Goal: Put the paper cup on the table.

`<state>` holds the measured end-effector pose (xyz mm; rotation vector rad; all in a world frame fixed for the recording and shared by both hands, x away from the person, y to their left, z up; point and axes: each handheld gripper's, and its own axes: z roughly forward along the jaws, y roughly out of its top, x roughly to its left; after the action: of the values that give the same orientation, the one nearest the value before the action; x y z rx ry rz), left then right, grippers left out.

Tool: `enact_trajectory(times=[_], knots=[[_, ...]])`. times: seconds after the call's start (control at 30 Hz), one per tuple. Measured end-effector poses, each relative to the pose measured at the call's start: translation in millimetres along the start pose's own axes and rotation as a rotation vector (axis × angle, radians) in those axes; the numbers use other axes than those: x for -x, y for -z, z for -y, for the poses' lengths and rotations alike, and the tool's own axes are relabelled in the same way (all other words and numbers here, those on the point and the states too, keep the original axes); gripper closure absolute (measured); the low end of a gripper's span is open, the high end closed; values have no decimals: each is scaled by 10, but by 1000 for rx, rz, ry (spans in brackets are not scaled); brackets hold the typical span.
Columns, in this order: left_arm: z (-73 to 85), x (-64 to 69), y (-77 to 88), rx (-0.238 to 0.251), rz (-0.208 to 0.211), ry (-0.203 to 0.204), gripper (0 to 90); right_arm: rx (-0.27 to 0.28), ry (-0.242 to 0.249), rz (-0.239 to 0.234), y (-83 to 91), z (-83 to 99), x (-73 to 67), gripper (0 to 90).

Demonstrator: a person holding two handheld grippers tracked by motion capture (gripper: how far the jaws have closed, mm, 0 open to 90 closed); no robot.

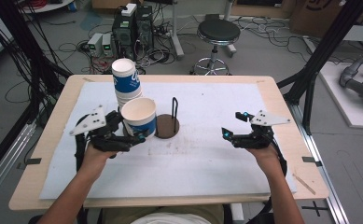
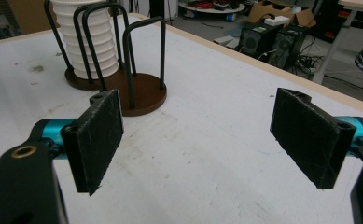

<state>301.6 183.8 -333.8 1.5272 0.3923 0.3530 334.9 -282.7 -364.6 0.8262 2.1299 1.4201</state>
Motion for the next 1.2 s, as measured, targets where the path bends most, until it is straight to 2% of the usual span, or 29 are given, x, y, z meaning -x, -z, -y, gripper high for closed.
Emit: enact_trajectory(times=[0.1,0.2,0.27,0.47,0.6,0.73,0.8,0.9,1.1,1.2], knots=[[-27,-50,188,11,-41,-1,274,1,-6,-4,10,1,-2,175],[-10,-150,367,34,-68,28,273,4,-4,-2,11,2,9,175],[3,-208,471,51,-87,32,273,3,-3,-1,9,4,14,175],[7,-362,690,74,-124,14,272,-2,-8,-5,5,7,12,175],[44,-452,796,73,-181,4,270,-6,-9,-2,6,11,15,175],[111,-581,878,22,-302,1,270,-9,-6,-4,3,14,16,175],[188,-685,908,7,-359,20,270,-13,-5,-6,-5,15,10,175],[305,-835,926,-8,-403,59,268,-20,-6,-12,-17,13,-5,175],[494,-1084,856,-83,-494,97,268,-24,-2,-14,-29,15,-3,175],[602,-1197,815,-92,-522,143,269,-25,1,-15,-35,15,-8,175]])
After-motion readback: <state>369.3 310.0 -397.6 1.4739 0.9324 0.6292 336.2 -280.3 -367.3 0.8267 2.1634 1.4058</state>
